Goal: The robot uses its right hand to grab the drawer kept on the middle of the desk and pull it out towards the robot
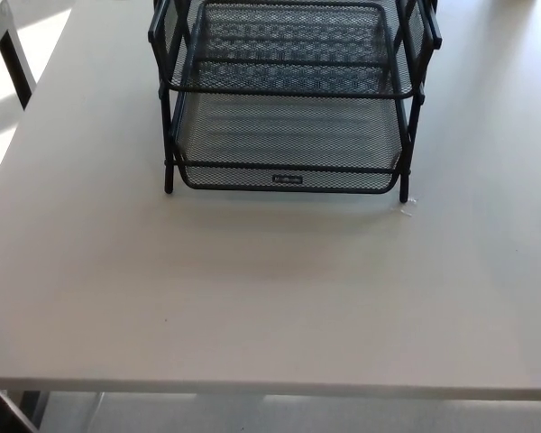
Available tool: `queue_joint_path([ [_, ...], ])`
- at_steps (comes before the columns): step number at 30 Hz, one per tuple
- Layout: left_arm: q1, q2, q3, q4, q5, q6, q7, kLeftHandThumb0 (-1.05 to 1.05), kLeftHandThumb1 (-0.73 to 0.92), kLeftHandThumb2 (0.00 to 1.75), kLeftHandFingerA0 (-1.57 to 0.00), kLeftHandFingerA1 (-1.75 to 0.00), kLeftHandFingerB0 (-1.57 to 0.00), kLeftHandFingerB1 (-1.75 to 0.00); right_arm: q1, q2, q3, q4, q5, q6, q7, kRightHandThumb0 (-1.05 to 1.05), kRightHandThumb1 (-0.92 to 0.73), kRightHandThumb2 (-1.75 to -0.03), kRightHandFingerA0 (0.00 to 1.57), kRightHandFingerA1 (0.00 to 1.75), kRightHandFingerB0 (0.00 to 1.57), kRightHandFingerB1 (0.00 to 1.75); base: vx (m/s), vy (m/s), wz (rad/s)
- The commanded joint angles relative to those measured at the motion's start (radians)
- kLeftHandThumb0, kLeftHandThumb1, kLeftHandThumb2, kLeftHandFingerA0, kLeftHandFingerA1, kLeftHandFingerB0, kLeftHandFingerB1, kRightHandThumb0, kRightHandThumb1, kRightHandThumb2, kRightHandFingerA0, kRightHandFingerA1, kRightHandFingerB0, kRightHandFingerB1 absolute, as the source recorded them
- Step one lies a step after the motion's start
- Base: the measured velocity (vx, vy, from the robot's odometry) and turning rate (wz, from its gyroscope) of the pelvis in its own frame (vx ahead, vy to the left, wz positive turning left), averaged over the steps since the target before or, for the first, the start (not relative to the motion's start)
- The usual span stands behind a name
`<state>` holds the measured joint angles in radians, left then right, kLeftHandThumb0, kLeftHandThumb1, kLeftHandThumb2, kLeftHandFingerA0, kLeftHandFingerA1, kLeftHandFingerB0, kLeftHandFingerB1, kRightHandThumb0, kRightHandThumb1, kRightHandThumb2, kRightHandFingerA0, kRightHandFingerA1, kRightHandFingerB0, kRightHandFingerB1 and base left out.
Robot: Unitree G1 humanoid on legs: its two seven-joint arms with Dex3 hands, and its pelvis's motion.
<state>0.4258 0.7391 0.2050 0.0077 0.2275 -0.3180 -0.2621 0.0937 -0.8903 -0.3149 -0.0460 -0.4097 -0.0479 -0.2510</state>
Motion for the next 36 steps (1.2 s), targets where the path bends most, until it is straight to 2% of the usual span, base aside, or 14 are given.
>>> queue_joint_path([
  [1, 0.004, -0.003, 0.011, -0.008, -0.008, 0.021, -0.025, -0.31, 0.55, 0.56, -0.77, -0.85, -0.79, -0.57, -0.167, 0.007, 0.1, -0.101, -0.017, 0.088, 0.159, -0.65, -0.47, -0.8, 0.28, 0.51, 0.14, 0.4, 0.0, 0.0, 0.0],
  [12, 0.011, 0.001, 0.012, -0.004, 0.008, 0.001, -0.018, -0.34, 0.55, 0.56, -0.78, -0.88, -0.78, -0.59, -0.435, 0.096, 0.357, -0.208, -0.17, 0.194, 0.272, -0.76, -0.52, -0.88, 0.14, 0.53, 0.06, 0.41, 0.0, 0.0, 0.0],
  [14, 0.011, -0.001, 0.012, -0.007, 0.01, 0.003, -0.016, -0.33, 0.54, 0.56, -0.79, -0.88, -0.79, -0.59, -0.495, 0.126, 0.404, -0.205, -0.179, 0.207, 0.305, -0.74, -0.65, -0.61, 0.18, 0.44, 0.12, 0.29, 0.0, 0.0, 0.0],
  [17, 0.009, -0.001, 0.009, 0.001, 0.014, -0.017, -0.011, -0.33, 0.54, 0.56, -0.79, -0.87, -0.78, -0.58, -0.595, 0.193, 0.49, -0.19, -0.238, 0.233, 0.328, -0.78, -0.54, -0.91, 0.12, 0.52, 0.06, 0.41, 0.0, 0.0, 0.0],
  [18, 0.008, 0.001, 0.006, 0.003, 0.019, -0.014, -0.012, -0.35, 0.56, 0.57, -0.78, -0.84, -0.78, -0.56, -0.648, 0.236, 0.538, -0.196, -0.256, 0.258, 0.364, -0.4, -0.38, -0.99, 0.0, 0.51, 0.01, 0.52, 0.0, 0.0, 0.0],
  [19, 0.007, 0.001, 0.007, 0.005, 0.011, -0.017, -0.017, -0.34, 0.56, 0.56, -0.77, -0.85, -0.78, -0.57, -0.66, 0.26, 0.552, -0.184, -0.26, 0.235, 0.335, -0.78, -0.53, -0.9, 0.15, 0.54, 0.07, 0.43, 0.0, 0.0, 0.0],
  [24, 0.01, 0.002, 0.007, -0.007, 0.019, -0.008, -0.018, -0.35, 0.56, 0.57, -0.78, -0.84, -0.77, -0.56, -0.703, 0.333, 0.614, -0.154, -0.326, 0.223, 0.313, -0.82, -0.54, -0.93, 0.14, 0.55, 0.03, 0.41, 0.0, 0.0, 0.0],
  [26, 0.013, -0.001, 0.01, -0.018, 0.013, 0.003, -0.022, -0.34, 0.56, 0.57, -0.79, -0.85, -0.78, -0.56, -0.726, 0.389, 0.669, -0.164, -0.372, 0.229, 0.313, -0.41, -0.33, -0.97, 0.0, 0.53, 0.0, 0.51, 0.0, 0.0, 0.0],
  [27, 0.013, 0.003, 0.008, -0.017, 0.023, -0.004, -0.018, -0.35, 0.56, 0.57, -0.78, -0.85, -0.78, -0.56, -0.734, 0.412, 0.689, -0.151, -0.393, 0.226, 0.295, -0.84, -0.7, -0.62, 0.12, 0.51, 0.12, 0.33, 0.0, 0.0, 0.0],
  [29, 0.008, 0.004, 0.007, -0.02, 0.022, 0.0, -0.021, -0.32, 0.55, 0.56, -0.79, -0.85, -0.78, -0.57, -0.738, 0.433, 0.703, -0.151, -0.409, 0.234, 0.301, -0.88, -0.53, -0.91, 0.14, 0.52, 0.1, 0.47, 0.0, 0.0, 0.0],
  [32, 0.0, -0.005, 0.004, -0.013, 0.02, 0.003, -0.015, -0.32, 0.54, 0.56, -0.82, -0.87, -0.8, -0.58, -0.748, 0.493, 0.744, -0.126, -0.429, 0.21, 0.278, -0.84, -0.66, -0.61, 0.13, 0.49, 0.12, 0.34, 0.0, 0.0, 0.0],
  [34, -0.007, -0.007, 0.001, -0.006, 0.017, -0.002, -0.015, -0.32, 0.53, 0.56, -0.83, -0.87, -0.81, -0.58, -0.76, 0.521, 0.761, -0.111, -0.434, 0.205, 0.287, -0.41, -0.28, -0.94, 0.0, 0.52, 0.0, 0.51, 0.0, 0.0, 0.0],
  [35, -0.009, -0.007, 0.0, 0.001, 0.016, -0.011, -0.014, -0.32, 0.53, 0.56, -0.83, -0.86, -0.81, -0.58, -0.774, 0.533, 0.778, -0.099, -0.436, 0.192, 0.301, -0.87, -0.53, -0.92, 0.05, 0.54, 0.05, 0.42, 0.0, 0.0, 0.0],
  [36, -0.009, -0.008, 0.0, 0.001, 0.016, -0.01, -0.014, -0.32, 0.53, 0.56, -0.83, -0.87, -0.8, -0.58, -0.776, 0.54, 0.782, -0.092, -0.444, 0.189, 0.295, -0.41, -0.27, -0.95, 0.02, 0.54, 0.0, 0.51, 0.0, 0.0, 0.0],
])
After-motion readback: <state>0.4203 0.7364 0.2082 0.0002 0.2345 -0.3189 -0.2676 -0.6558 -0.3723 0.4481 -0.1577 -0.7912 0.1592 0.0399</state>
